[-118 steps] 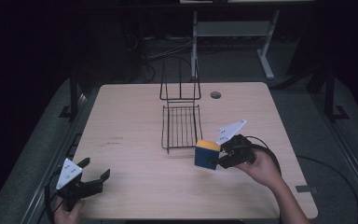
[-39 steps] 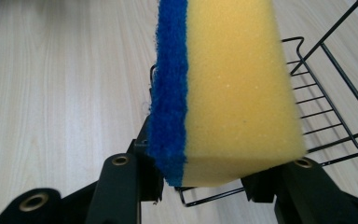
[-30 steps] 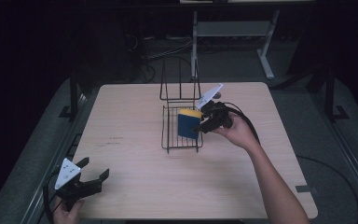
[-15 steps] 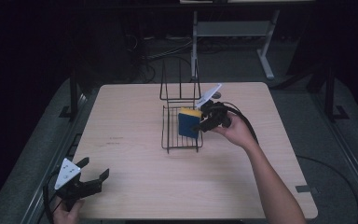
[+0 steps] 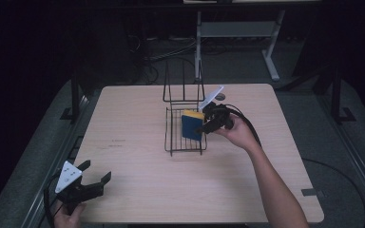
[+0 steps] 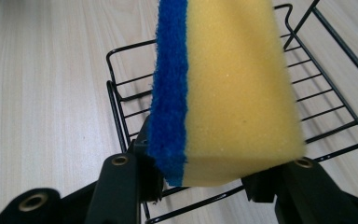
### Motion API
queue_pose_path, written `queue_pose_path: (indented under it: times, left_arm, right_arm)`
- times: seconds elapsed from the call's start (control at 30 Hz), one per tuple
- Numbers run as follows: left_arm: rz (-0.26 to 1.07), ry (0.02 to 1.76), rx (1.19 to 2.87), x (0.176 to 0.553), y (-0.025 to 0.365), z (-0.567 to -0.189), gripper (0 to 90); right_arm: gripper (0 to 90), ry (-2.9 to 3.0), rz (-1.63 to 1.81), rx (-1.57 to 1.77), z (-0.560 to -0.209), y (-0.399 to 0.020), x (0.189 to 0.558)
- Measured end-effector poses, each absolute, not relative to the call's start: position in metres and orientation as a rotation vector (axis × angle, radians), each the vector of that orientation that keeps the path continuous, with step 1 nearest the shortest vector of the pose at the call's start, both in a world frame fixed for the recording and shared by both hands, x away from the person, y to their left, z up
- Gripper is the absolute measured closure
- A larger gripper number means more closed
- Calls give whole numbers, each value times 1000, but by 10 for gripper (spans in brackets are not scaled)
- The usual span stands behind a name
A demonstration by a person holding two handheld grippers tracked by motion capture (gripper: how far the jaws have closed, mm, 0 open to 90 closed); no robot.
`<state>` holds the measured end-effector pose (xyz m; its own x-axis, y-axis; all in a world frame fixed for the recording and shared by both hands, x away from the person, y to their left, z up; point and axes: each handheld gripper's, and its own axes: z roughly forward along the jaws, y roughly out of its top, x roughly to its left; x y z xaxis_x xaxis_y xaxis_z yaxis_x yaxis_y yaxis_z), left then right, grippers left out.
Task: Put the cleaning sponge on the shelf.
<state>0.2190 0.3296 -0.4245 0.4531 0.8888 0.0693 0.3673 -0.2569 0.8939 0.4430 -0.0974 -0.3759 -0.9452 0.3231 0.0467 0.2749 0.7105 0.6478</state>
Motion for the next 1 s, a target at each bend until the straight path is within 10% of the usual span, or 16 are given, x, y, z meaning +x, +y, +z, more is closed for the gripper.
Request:
queue_pose_path:
  times: [1.0]
  left_arm:
    - [750,1067,1823,218,331,-424,141]
  right_arm:
    - [490,2870,999,517,-390,-90,446]
